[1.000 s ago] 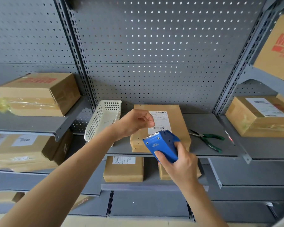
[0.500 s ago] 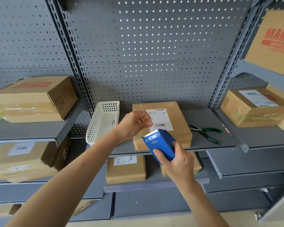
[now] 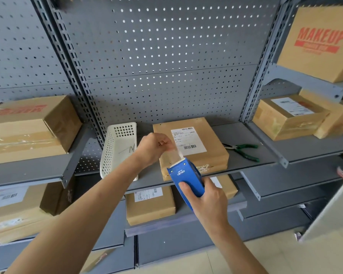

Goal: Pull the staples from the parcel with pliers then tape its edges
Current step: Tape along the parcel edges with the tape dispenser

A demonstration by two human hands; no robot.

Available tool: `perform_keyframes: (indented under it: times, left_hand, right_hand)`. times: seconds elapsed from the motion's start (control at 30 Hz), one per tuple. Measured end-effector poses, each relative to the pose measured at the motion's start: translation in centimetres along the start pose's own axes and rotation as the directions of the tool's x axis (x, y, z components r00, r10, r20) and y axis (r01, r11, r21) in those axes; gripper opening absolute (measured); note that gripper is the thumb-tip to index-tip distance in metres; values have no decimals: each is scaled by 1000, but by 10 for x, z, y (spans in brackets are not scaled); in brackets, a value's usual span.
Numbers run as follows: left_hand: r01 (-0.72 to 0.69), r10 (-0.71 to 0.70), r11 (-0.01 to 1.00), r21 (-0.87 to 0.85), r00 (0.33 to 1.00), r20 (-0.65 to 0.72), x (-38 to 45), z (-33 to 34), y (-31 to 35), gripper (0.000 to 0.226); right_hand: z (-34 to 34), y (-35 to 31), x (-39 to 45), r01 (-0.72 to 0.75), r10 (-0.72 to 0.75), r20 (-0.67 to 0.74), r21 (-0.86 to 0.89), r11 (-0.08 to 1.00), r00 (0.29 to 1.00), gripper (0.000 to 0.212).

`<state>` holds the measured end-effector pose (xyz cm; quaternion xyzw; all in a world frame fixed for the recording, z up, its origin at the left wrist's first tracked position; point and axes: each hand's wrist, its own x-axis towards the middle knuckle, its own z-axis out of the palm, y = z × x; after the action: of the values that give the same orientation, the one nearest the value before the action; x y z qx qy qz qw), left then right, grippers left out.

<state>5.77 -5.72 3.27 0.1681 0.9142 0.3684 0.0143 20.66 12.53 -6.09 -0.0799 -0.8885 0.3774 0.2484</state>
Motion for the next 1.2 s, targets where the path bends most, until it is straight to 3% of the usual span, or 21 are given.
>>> perform_keyframes:
  times: [0.17,0.27,0.33,0.57,1.2]
  left_hand:
    - [30,-36,998,55,994,100,10,-17,-12,5]
    - [40,-49,996,79,991,126,12,-13,-8,5]
    - [48,-61,994,95,988,143,15,-12,-10,6]
    - [61,-86,991,116,972,221,23,-1,-16,12]
    - [67,-97,991,116,956,276,24,4,-21,4]
  right_hand:
    - [-1,-2,-27,-243,223,154,125,962,962,61]
    - [1,-15,-33,-453,357,311,329,829,881,61]
    - [2,-20,-32,-501,387,343,363,786,856,57]
    - [1,-23,-33,-580,452,374,390,716,810,48]
    - [6,-27,-32,-622,498,388,332,710,775,45]
